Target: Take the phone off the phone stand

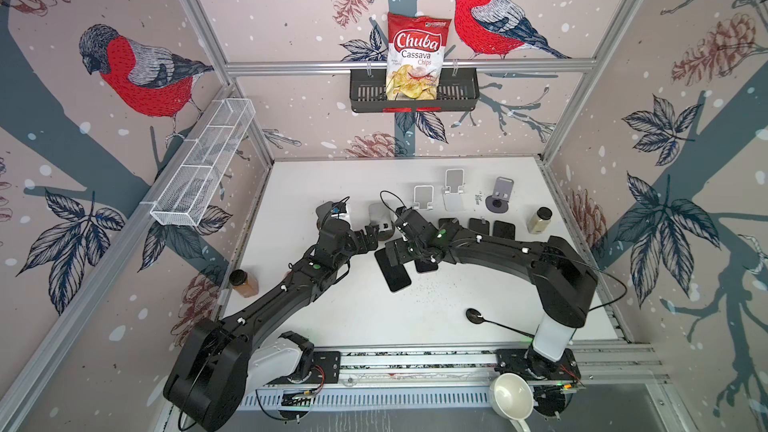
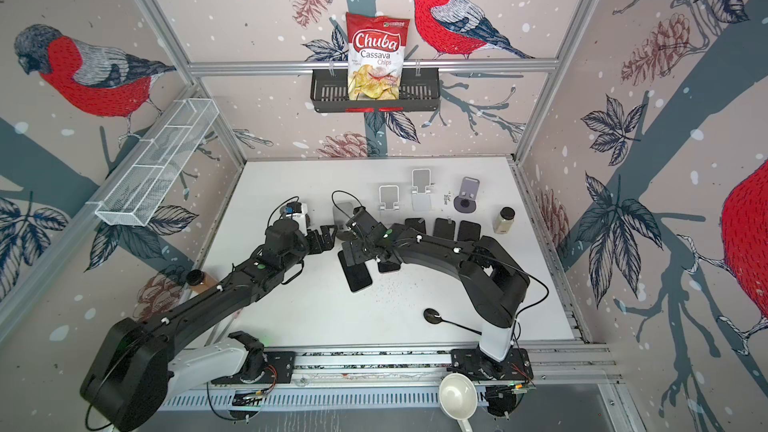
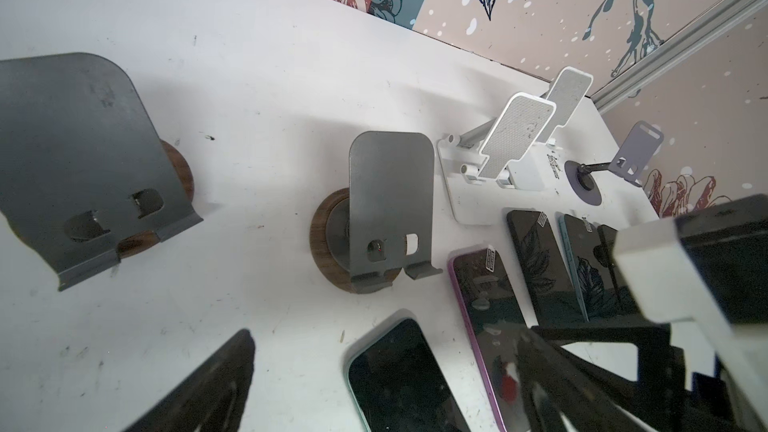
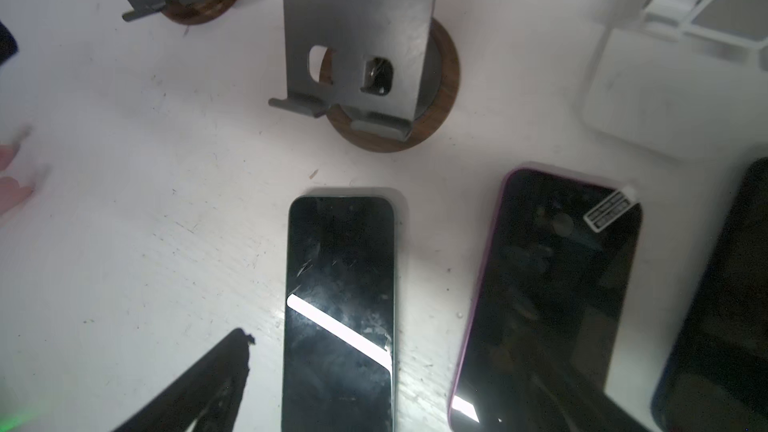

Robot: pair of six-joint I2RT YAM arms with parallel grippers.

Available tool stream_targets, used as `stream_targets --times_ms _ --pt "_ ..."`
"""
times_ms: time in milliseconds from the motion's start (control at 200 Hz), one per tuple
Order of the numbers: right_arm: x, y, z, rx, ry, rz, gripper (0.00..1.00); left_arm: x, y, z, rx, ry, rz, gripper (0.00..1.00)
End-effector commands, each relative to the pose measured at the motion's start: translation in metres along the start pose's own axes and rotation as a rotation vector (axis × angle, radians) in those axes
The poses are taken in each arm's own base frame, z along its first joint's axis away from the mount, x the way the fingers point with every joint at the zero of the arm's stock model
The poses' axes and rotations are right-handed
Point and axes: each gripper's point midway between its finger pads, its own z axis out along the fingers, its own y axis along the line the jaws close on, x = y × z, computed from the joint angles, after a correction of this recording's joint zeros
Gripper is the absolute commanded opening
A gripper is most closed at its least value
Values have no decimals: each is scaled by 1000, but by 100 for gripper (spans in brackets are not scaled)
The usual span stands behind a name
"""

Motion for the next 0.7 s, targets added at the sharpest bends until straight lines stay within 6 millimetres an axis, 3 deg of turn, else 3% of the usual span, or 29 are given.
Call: stream_targets --times_ms 0,290,696 --pt "-17 -11 -12 -4 -70 18 99 -6 3 -4 -27 -22 18 96" --pt "-30 -64 -42 66 -178 81 99 -16 16 -13 -102 -66 21 96" --pt "-39 -196 -111 353 -394 128 99 -31 76 -35 -426 -169 39 96"
